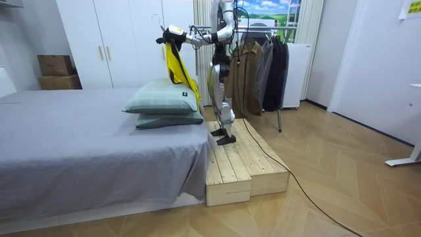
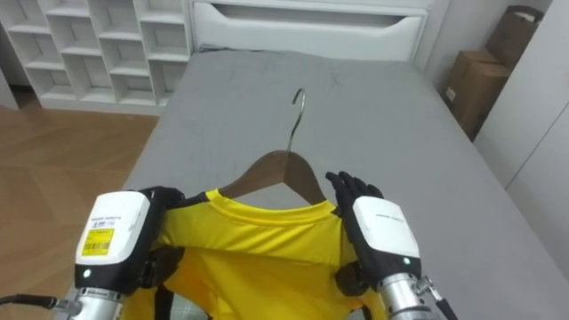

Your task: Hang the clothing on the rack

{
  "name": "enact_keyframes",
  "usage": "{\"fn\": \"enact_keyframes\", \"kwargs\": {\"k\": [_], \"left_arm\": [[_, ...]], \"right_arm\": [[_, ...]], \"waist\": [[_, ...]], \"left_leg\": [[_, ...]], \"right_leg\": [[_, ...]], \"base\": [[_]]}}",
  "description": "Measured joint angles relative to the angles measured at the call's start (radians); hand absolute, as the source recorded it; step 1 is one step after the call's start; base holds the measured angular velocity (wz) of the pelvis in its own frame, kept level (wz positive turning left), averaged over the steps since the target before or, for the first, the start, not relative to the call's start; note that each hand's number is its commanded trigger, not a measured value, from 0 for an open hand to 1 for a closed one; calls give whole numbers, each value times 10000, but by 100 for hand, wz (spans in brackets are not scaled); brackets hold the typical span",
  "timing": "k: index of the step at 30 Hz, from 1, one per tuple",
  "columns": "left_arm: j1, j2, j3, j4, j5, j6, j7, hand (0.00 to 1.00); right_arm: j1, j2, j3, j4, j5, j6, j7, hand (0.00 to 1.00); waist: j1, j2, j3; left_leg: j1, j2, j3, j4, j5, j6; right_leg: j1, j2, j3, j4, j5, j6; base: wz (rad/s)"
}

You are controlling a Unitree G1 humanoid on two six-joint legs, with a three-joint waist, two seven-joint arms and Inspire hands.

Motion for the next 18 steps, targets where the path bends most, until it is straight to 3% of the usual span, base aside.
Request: {"fn": "enact_keyframes", "kwargs": {"k": [1,2,3,18], "left_arm": [[0,3,1,0,0,0,4,100],[0,2,1,1,0,-1,8,100],[0,2,4,0,-1,-1,9,100],[-1,-218,6,-1,-5,-9,23,100]], "right_arm": [[-19,3,-16,44,20,-15,-1,87],[-34,14,-87,173,84,-98,-4,97],[-32,18,-144,254,135,-109,-6,100],[-27,31,-534,366,558,-97,-141,100]], "waist": [[-4,0,0],[-7,-2,-1],[-22,-2,-2],[-330,15,-27]], "left_leg": [[-5,-2,-1,1,0,0],[-7,-2,-6,4,0,0],[-7,-2,-10,11,0,0],[-53,-2,-2,23,2,-3]], "right_leg": [[0,-1,0,-9,0,0],[7,-1,-4,-17,0,0],[21,-1,-5,-31,1,0],[-2,-2,30,-62,0,0]], "base": [[0],[0],[0],[0]]}}
